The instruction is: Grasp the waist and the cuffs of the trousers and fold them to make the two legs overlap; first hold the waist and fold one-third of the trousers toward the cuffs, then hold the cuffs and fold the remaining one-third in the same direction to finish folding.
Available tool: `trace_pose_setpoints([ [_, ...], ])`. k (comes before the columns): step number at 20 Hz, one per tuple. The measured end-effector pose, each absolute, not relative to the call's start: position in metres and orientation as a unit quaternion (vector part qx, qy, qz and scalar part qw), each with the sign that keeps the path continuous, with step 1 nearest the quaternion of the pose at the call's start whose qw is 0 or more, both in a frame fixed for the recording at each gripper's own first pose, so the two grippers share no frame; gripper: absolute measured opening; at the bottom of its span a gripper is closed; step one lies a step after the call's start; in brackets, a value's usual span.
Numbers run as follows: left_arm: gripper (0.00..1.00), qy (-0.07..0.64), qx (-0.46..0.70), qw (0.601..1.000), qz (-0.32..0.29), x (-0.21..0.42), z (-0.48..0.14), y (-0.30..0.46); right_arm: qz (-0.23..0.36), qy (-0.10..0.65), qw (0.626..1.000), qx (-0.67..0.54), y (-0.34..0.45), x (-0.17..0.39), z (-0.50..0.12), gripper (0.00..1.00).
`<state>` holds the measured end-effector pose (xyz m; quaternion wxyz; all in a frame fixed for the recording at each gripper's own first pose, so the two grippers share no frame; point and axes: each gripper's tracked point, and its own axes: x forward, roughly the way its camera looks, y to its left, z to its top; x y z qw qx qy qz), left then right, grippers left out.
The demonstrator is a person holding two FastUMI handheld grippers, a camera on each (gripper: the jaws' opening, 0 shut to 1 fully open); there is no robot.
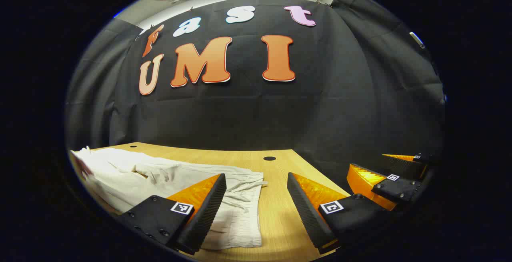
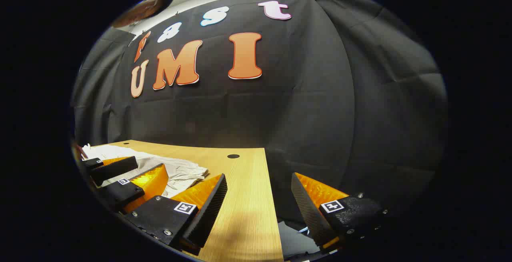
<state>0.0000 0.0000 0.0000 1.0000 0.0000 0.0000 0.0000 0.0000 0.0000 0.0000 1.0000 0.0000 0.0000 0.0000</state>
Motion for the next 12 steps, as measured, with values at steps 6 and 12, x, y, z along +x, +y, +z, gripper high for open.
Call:
trace_pose_setpoints([
  [6,0.99,0.000,0.001,1.000,0.000,0.0002,0.0003,-0.0002,0.000,0.000,1.000,0.001,0.0000,0.0010,0.0004,0.98],
  [12,0.98,-0.008,0.004,1.000,0.000,0.0087,0.0020,0.0004,-0.001,-0.007,1.000,0.002,-0.0006,0.0033,0.0017,0.97],
])
